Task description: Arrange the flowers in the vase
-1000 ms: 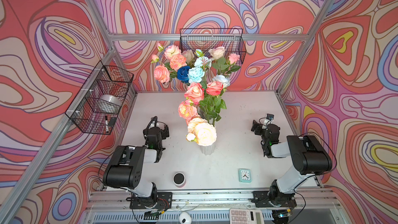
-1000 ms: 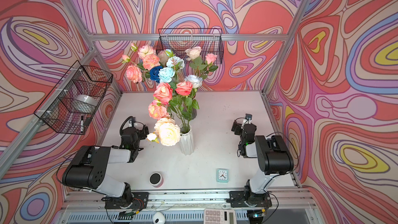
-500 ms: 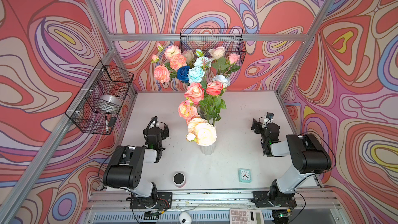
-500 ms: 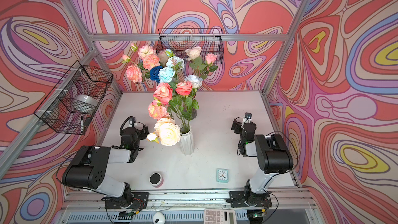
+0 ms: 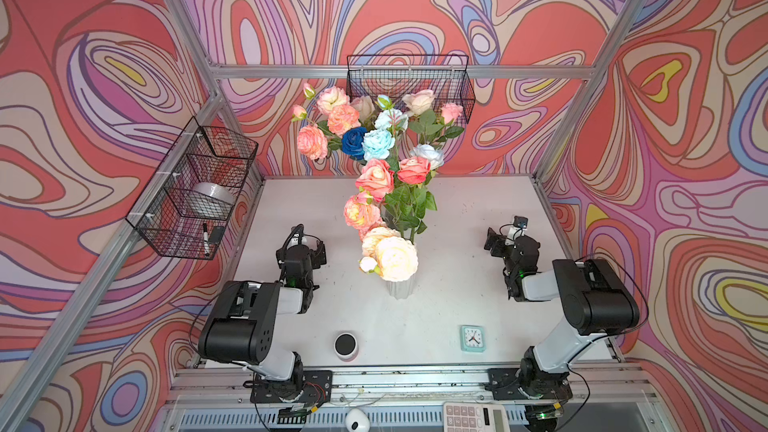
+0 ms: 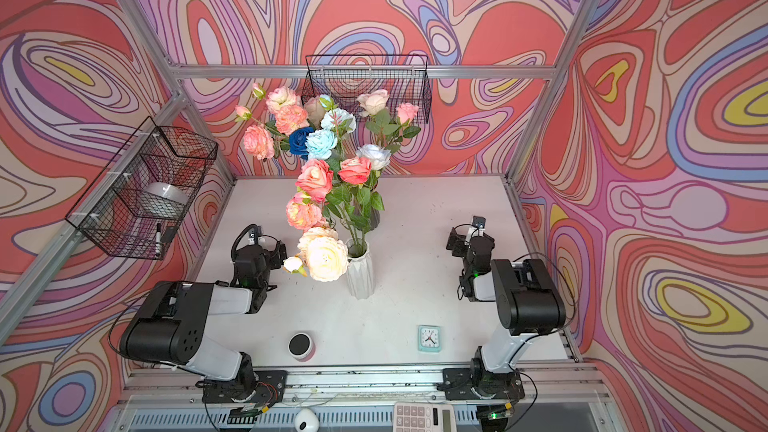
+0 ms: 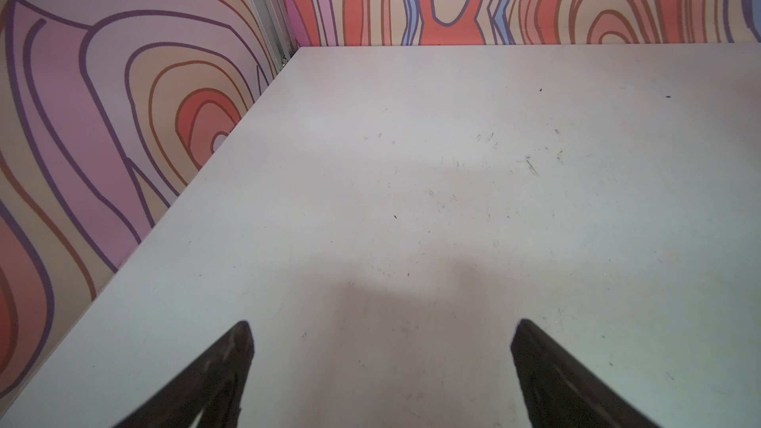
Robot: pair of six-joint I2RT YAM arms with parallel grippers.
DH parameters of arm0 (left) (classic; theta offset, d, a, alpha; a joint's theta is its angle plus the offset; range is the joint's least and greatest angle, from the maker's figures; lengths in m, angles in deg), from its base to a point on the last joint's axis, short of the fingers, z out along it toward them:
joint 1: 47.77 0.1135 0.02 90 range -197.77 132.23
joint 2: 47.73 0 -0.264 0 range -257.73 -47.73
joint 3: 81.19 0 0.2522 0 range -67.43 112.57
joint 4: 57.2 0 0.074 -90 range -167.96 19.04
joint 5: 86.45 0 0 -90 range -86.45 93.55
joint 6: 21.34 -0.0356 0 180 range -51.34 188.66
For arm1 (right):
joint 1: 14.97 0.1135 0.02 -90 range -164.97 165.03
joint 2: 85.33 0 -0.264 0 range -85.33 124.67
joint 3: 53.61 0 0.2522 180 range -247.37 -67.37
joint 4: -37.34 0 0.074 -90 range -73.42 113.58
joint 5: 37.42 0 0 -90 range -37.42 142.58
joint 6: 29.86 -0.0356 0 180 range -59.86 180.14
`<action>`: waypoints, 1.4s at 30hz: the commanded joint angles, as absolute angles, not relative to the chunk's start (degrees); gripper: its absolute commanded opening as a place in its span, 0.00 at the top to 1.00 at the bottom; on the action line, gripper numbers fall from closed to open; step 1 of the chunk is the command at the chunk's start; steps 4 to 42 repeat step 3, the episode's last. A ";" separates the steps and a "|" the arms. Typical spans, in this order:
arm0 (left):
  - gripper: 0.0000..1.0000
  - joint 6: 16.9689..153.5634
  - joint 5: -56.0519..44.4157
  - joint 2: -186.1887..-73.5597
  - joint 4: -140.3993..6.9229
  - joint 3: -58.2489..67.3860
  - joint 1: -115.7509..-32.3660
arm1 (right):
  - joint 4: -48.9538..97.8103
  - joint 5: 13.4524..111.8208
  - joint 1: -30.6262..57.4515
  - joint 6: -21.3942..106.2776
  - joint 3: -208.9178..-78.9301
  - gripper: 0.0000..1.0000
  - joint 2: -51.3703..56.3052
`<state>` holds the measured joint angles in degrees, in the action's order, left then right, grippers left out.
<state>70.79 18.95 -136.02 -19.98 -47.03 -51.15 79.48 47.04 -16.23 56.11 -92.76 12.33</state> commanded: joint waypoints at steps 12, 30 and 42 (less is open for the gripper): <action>0.00 70.82 18.75 -136.56 -18.49 -46.34 -50.93 | 79.92 46.63 -15.85 56.59 -93.22 0.02 12.49; 0.00 70.82 18.75 -136.56 -18.49 -46.34 -50.93 | 79.92 46.63 -15.85 56.59 -93.22 0.02 12.49; 0.00 70.82 18.75 -136.56 -18.49 -46.34 -50.93 | 79.92 46.63 -15.85 56.59 -93.22 0.02 12.49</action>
